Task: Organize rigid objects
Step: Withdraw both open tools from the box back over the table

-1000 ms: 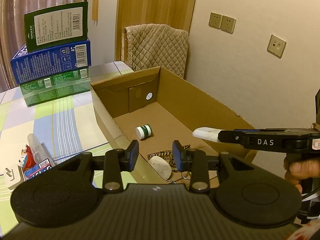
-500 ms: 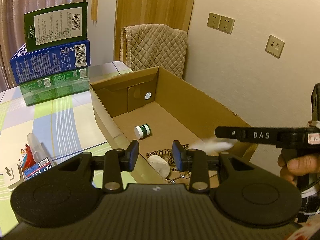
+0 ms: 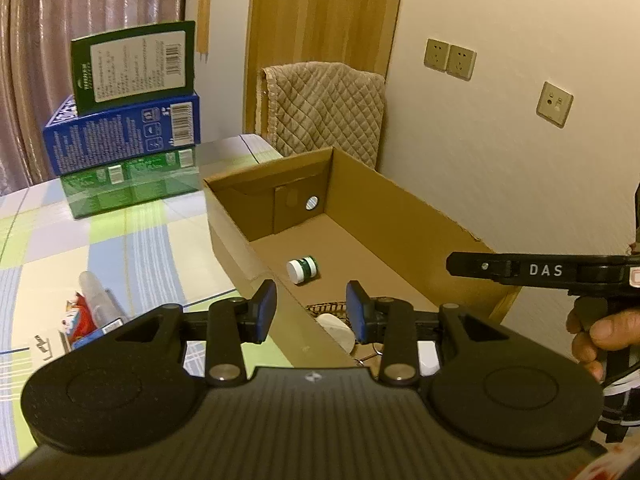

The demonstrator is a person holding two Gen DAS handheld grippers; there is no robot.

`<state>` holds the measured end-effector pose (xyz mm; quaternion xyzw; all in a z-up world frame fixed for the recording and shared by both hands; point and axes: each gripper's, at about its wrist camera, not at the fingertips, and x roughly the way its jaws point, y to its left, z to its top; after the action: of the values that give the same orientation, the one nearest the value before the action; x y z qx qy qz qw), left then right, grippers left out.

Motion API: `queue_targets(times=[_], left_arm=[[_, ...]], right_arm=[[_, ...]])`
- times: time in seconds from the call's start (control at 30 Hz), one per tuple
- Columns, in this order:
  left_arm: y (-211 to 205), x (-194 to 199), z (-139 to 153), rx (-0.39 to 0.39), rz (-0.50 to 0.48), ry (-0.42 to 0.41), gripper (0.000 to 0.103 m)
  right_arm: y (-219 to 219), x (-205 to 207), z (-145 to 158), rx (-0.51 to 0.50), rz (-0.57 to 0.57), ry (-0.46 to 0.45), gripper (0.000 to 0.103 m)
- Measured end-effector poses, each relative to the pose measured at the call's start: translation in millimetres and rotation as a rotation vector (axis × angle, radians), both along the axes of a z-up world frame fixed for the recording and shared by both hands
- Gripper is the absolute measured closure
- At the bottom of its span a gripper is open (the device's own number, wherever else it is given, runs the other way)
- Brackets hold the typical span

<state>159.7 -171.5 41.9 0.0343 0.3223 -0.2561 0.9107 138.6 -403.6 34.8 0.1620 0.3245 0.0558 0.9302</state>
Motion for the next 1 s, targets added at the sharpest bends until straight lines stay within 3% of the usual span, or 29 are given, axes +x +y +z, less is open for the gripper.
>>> queue_targets(times=[0.33,0.67,0.83,0.9,1.0], left_arm=[[44.3,-16.5,15.9,0.000,0.074,-0.032,0.067],[150.3,-26.4,17.6,0.014,0.301,-0.069,0.040],[208.2,-29.4,10.0,0.040,0.410,-0.065,0.032],[228.2,-32.9,6.2,0.046,0.459,-0.067,0.024],[251.1,-34.6,-1.4,0.046,0.512,-0.058,0.022]], right_arm=[[38.9,-15.3,31.5,-0.016,0.064,-0.059,0.040],[102.8,-25.6,43.8,-0.026,0.178,-0.111,0.032],[140.1,-29.2,38.0,-0.069,0.259,-0.129,0.029],[153.5,-30.2,33.6,-0.082,0.293,-0.129,0.029],[171.0,-30.2,25.3,-0.095,0.326,-0.128,0.028]])
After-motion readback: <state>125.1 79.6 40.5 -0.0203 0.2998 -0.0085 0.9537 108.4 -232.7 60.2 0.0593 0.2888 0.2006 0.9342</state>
